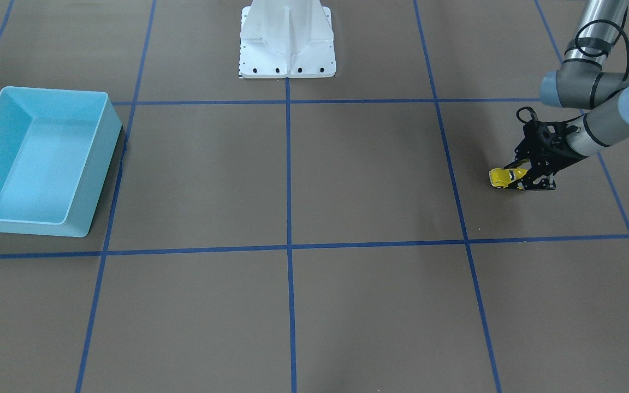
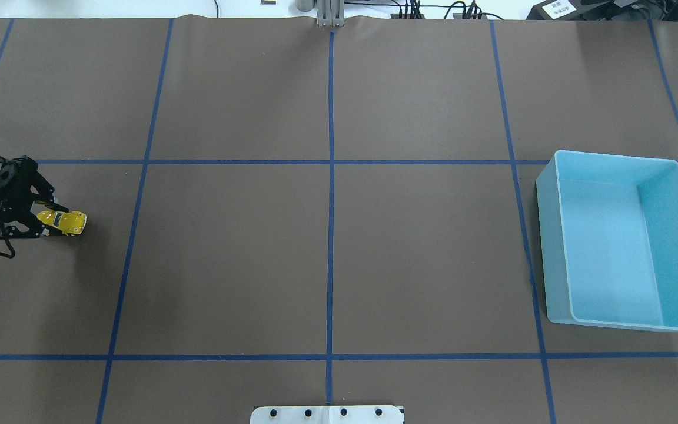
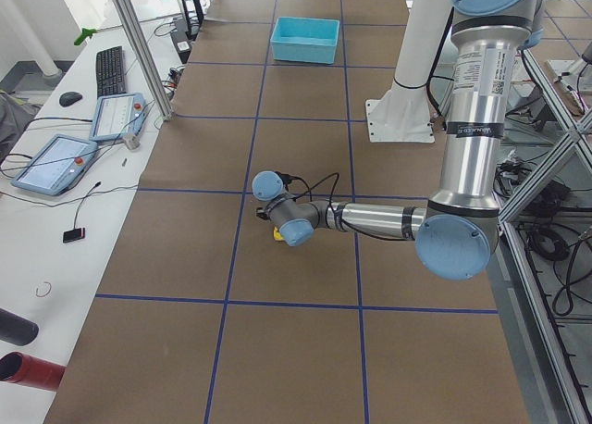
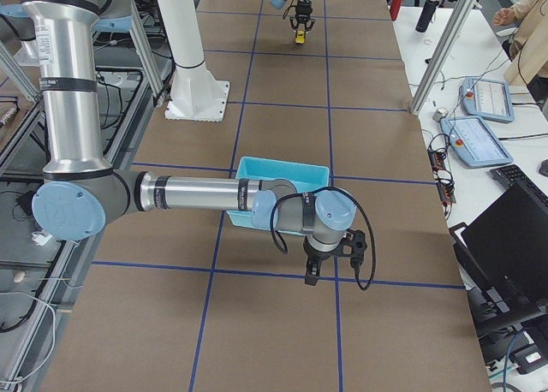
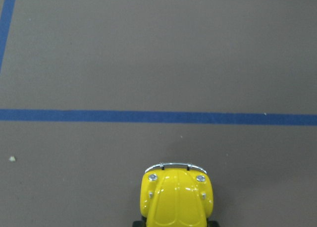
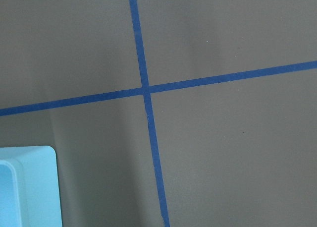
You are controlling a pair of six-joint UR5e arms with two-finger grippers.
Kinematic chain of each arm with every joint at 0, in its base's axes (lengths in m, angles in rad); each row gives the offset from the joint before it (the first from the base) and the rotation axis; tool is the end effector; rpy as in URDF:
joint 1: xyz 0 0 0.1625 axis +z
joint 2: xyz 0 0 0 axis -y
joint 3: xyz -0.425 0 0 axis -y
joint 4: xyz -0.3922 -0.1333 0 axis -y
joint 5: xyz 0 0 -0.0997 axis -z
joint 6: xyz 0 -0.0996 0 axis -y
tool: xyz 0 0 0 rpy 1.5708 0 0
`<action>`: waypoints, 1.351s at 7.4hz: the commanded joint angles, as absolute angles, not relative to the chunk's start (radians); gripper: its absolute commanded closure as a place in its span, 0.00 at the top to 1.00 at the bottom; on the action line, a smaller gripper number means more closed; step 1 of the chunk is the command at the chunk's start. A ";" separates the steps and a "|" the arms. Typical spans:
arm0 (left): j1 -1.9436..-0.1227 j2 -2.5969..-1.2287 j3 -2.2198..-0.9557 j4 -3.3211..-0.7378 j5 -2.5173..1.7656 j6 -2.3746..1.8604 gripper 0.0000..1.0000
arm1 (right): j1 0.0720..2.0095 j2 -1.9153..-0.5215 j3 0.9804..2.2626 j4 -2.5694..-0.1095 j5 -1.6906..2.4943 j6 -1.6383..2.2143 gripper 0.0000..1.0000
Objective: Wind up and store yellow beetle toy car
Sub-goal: 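Drag the car backward along the table, away from the bin, with the left gripper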
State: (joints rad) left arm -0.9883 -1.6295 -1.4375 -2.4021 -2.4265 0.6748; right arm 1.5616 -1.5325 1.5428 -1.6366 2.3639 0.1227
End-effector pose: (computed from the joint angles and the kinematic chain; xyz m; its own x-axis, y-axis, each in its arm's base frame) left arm 0.2449 -0.4774 0.5950 -0.0450 0.9990 0.0002 -0.4763 -0.0217 0.8790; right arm 0.0577 -0.5047 0.6585 0.6978 0.1550 0.6993 -0.0768 0.9869 -0.1421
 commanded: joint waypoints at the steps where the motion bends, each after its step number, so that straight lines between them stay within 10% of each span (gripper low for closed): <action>1: -1.046 -1.629 -1.376 -2.402 -2.468 0.768 0.00 | 1.562 -1.532 1.542 -1.637 2.364 0.124 1.00; 5: -1.089 -1.626 -1.264 -2.492 -2.500 0.831 0.00 | 1.562 -1.532 1.542 -1.637 2.364 0.123 1.00; 6: -1.119 -1.626 -1.250 -2.502 -2.525 0.833 0.23 | 1.562 -1.532 1.542 -1.637 2.362 0.123 1.00; 7: -1.150 -1.621 -1.246 -2.510 -2.549 0.833 0.99 | 1.562 -1.532 1.542 -1.637 2.362 0.124 1.00; 10: -1.163 -1.577 -1.244 -2.565 -2.557 0.833 1.00 | 1.562 -1.532 1.543 -1.637 2.364 0.124 1.00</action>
